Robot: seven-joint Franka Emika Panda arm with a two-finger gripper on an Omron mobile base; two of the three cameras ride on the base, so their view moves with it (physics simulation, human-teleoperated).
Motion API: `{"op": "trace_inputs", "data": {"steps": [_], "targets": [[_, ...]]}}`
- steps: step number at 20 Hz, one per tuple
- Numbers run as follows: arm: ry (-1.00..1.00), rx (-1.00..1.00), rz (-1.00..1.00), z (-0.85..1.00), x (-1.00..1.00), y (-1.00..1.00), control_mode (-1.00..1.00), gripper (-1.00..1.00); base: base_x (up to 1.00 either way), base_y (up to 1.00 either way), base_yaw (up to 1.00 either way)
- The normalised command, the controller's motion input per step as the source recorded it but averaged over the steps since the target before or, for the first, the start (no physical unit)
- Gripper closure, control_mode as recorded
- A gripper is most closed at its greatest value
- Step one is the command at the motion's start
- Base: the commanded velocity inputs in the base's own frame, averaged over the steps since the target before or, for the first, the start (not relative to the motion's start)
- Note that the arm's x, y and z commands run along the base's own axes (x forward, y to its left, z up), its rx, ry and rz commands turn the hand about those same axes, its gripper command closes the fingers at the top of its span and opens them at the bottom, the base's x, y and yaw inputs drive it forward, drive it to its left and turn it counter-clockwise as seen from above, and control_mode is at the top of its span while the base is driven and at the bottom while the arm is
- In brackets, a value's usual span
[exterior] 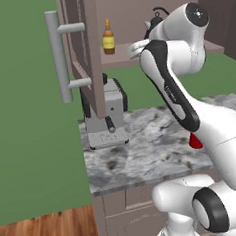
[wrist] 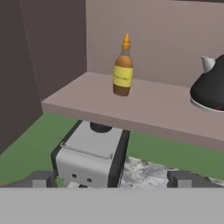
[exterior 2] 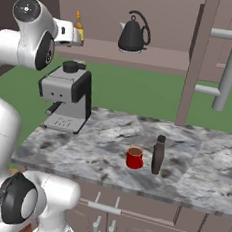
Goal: Pick the syrup bottle and honey bottle from the cabinet and place them next to the mug.
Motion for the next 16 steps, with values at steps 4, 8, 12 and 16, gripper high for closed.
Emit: {"op": "trace_inputs", "data": {"steps": [4,8,12,16], "targets": [[0.0,0.02,0.0,0.4,0.26,0.01,-1.0,-1.0,0.0,0.0,0.0],[0.02,0.0,0.0,0.39,0.2,0.0,-1.0,-1.0,0.0,0.0,0.0],[0.0,0.0,0.0,-0.01,0.38,0.01,-1.0,-1.0,0.0,0.0,0.0],[0.01,0.0,-0.01,-0.12,0.49,0.07,-1.0,-1.0,0.0,0.0,0.0]]}}
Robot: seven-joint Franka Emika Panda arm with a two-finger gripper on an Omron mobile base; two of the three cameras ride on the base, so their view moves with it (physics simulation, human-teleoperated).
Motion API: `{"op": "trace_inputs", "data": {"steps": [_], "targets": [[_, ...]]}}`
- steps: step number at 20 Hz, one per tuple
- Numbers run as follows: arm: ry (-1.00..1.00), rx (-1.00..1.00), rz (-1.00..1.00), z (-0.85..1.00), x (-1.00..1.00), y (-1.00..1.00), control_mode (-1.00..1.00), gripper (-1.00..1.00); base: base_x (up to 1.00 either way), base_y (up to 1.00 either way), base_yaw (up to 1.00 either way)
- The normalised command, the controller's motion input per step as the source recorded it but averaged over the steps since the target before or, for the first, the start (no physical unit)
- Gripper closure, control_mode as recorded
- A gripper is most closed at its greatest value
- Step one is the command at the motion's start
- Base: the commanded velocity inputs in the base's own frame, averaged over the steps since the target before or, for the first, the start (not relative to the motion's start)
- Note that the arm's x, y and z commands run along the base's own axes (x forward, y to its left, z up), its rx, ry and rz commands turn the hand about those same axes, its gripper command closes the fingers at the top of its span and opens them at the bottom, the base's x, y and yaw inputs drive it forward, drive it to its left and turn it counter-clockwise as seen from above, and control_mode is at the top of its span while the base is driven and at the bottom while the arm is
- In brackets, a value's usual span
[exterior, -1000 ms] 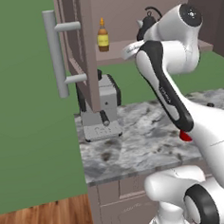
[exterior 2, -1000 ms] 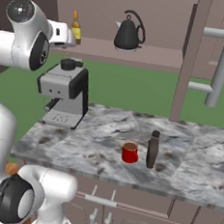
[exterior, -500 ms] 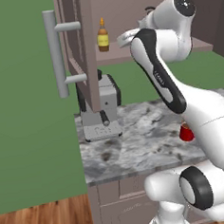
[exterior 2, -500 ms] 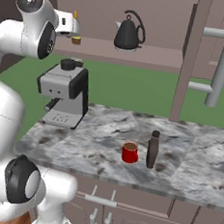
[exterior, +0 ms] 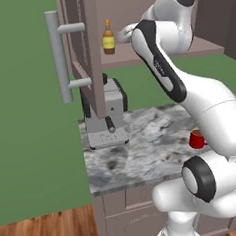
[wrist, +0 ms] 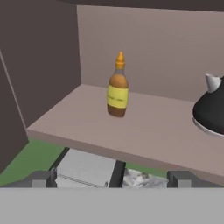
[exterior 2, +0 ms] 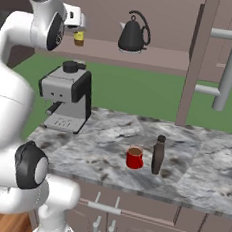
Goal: Pick the syrup bottle and honey bottle from the cabinet and place them next to the mug.
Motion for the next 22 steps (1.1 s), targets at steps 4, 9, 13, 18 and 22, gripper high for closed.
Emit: {"op": "trace_inputs", "data": {"steps": [4,9,13,18,22], "targets": [[0.0,0.0,-0.02,-0.04,0.42,0.14,-1.0,-1.0,0.0,0.0,0.0],[0.0,0.0,-0.01,0.0,0.42,0.15,-1.0,-1.0,0.0,0.0,0.0],[0.01,0.0,-0.01,-0.01,0.4,0.07,-1.0,-1.0,0.0,0.0,0.0],[0.06,0.0,-0.06,-0.2,0.37,0.0,-1.0,-1.0,0.0,0.0,0.0],[0.07,0.0,-0.08,-0.24,0.36,0.0,-1.0,-1.0,0.0,0.0,0.0]]}}
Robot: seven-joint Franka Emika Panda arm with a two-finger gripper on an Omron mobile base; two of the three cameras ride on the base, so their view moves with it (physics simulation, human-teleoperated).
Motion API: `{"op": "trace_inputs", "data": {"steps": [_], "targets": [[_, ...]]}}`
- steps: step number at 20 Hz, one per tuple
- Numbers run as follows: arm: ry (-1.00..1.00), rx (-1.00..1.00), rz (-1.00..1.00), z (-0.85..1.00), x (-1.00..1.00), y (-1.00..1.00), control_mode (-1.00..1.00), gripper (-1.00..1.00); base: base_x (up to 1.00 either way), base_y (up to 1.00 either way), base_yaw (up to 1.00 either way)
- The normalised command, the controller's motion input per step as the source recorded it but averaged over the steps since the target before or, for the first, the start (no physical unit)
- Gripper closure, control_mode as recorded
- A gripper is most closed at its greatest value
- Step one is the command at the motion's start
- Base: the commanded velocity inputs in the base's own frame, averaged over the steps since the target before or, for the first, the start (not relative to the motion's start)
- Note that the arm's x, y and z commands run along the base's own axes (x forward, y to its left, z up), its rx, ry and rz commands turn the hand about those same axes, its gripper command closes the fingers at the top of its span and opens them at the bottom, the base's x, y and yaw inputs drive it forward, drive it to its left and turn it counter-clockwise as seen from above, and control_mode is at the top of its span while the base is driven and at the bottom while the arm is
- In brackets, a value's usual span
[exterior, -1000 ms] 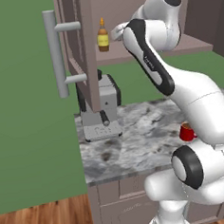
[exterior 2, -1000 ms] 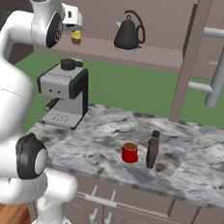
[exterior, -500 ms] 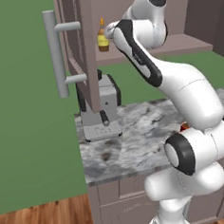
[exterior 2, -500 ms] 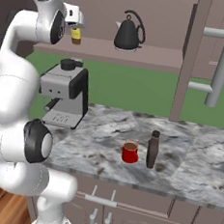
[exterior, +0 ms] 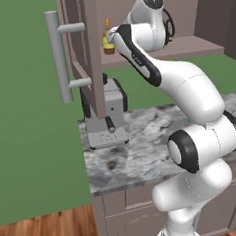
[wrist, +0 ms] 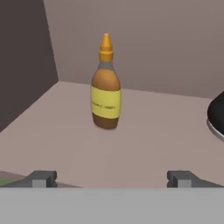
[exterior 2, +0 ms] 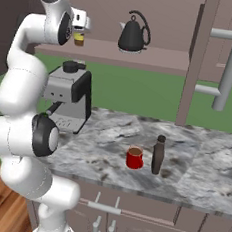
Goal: Pick the syrup bottle and honey bottle from the cabinet and place them next to the mug.
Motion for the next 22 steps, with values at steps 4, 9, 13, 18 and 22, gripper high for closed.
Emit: {"op": "trace_inputs", "data": {"steps": [4,9,13,18,22], "targets": [[0.01,0.02,-0.05,-0.03,0.27,0.04,-1.0,-1.0,0.0,0.0,0.0],[0.0,0.05,0.0,0.0,0.17,0.02,-1.0,-1.0,0.0,0.0,0.0],[0.0,0.05,0.0,-0.01,0.06,0.0,-1.0,-1.0,0.0,0.0,0.0],[0.0,0.04,0.0,-0.06,0.02,0.0,-1.0,-1.0,0.0,0.0,0.0],[0.0,0.01,0.0,-0.08,0.05,0.04,-1.0,-1.0,0.0,0.0,0.0]]}}
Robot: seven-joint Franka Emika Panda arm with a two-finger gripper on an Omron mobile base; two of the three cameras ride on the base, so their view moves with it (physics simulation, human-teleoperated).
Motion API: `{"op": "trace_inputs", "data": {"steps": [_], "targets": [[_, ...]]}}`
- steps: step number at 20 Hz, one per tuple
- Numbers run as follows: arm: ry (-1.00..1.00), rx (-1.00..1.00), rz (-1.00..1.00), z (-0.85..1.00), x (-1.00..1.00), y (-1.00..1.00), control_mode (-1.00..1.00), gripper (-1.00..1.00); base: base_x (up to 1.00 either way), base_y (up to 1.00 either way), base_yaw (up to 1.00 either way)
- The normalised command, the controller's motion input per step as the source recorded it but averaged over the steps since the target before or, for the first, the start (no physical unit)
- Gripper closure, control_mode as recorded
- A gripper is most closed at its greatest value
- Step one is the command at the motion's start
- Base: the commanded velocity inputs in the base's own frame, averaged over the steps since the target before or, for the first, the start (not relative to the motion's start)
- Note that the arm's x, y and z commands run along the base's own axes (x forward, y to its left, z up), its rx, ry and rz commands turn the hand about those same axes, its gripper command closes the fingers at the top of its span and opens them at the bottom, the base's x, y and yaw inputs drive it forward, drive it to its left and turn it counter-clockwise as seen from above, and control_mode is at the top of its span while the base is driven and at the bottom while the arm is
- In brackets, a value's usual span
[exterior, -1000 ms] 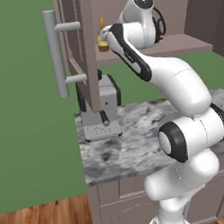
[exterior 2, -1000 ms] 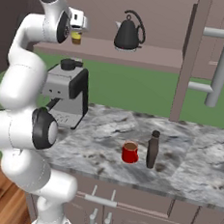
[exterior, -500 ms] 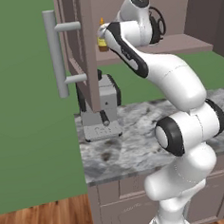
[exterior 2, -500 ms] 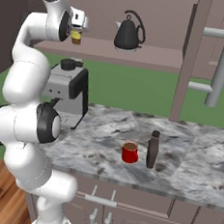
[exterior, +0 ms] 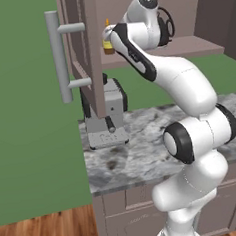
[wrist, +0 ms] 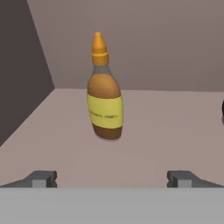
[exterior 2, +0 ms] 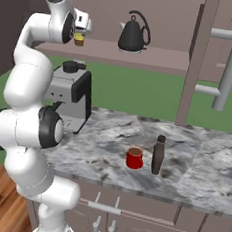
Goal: Pick the syrup bottle and honey bottle from the cabinet and place them next to the mug.
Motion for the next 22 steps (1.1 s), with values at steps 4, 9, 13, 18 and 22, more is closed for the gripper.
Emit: {"op": "trace_inputs", "data": {"steps": [4,9,13,18,22], "targets": [[0.0,0.0,0.0,-0.03,0.08,0.03,-1.0,-1.0,0.0,0.0,0.0],[0.0,0.0,0.0,-0.01,0.18,0.04,-1.0,-1.0,0.0,0.0,0.0],[0.0,0.0,0.0,-0.03,0.24,0.03,-1.0,-1.0,0.0,0.0,0.0],[0.0,0.0,0.0,-0.06,0.26,0.0,-1.0,-1.0,0.0,0.0,0.0],[0.0,0.0,0.0,-0.01,0.21,0.02,-1.0,-1.0,0.0,0.0,0.0]]}}
